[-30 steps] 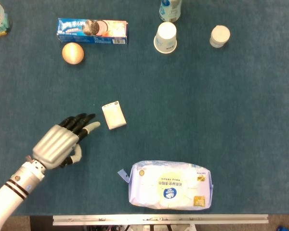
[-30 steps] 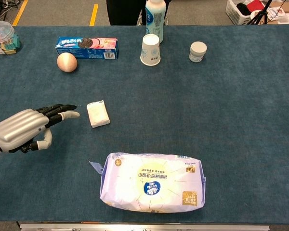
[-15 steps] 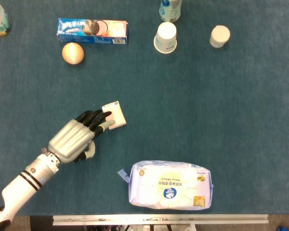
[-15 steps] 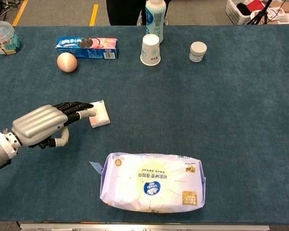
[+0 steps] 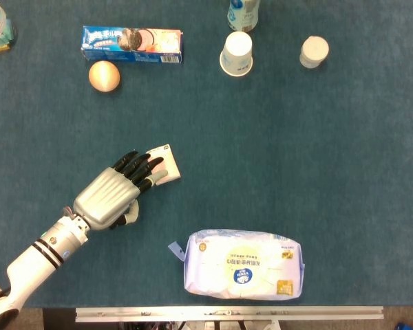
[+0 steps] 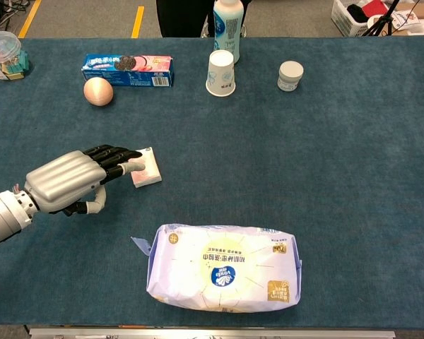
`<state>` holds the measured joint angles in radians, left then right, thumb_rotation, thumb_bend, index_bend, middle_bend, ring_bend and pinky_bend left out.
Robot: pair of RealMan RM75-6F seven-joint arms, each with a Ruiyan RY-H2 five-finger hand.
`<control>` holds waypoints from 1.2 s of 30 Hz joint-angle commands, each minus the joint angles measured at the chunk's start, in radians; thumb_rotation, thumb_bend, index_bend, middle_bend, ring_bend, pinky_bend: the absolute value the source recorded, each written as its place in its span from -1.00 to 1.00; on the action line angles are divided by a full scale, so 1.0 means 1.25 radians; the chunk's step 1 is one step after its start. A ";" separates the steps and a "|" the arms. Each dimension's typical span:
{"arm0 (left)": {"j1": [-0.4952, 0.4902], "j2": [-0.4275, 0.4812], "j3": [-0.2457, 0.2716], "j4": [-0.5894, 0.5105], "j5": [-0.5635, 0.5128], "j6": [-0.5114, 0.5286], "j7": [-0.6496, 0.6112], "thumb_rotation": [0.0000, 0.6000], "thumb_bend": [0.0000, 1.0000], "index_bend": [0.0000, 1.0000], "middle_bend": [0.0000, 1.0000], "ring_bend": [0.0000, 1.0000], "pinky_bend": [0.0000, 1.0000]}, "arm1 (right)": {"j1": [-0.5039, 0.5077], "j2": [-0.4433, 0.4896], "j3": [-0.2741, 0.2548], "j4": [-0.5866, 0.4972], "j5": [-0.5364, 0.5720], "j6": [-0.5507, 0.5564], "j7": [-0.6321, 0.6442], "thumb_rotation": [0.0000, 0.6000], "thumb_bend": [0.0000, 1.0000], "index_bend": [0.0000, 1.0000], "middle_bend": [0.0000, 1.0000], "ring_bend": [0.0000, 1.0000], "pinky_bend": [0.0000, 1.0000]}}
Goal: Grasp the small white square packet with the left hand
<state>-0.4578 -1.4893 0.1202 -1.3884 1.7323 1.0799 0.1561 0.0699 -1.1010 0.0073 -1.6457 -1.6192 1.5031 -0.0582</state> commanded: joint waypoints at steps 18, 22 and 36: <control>-0.016 -0.018 0.005 0.005 -0.033 -0.036 0.099 -0.19 1.00 -0.81 -1.00 -1.00 -0.82 | -0.001 0.002 0.000 -0.002 -0.002 0.002 0.002 1.00 -0.88 0.18 -0.12 -0.50 -0.59; -0.014 -0.019 0.012 0.010 -0.037 -0.040 0.106 -0.19 1.00 -0.81 -1.00 -1.00 -0.82 | 0.000 0.001 0.000 -0.002 -0.001 0.001 0.000 1.00 -0.88 0.18 -0.12 -0.50 -0.59; -0.023 -0.006 0.003 -0.018 -0.019 0.002 0.085 -0.15 1.00 -0.81 -1.00 -1.00 -0.81 | -0.001 0.001 0.000 -0.001 0.001 0.001 0.000 1.00 -0.88 0.18 -0.12 -0.50 -0.59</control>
<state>-0.4854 -1.4976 0.1254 -1.4094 1.7090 1.0814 0.2632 0.0690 -1.0993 0.0078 -1.6476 -1.6186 1.5041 -0.0575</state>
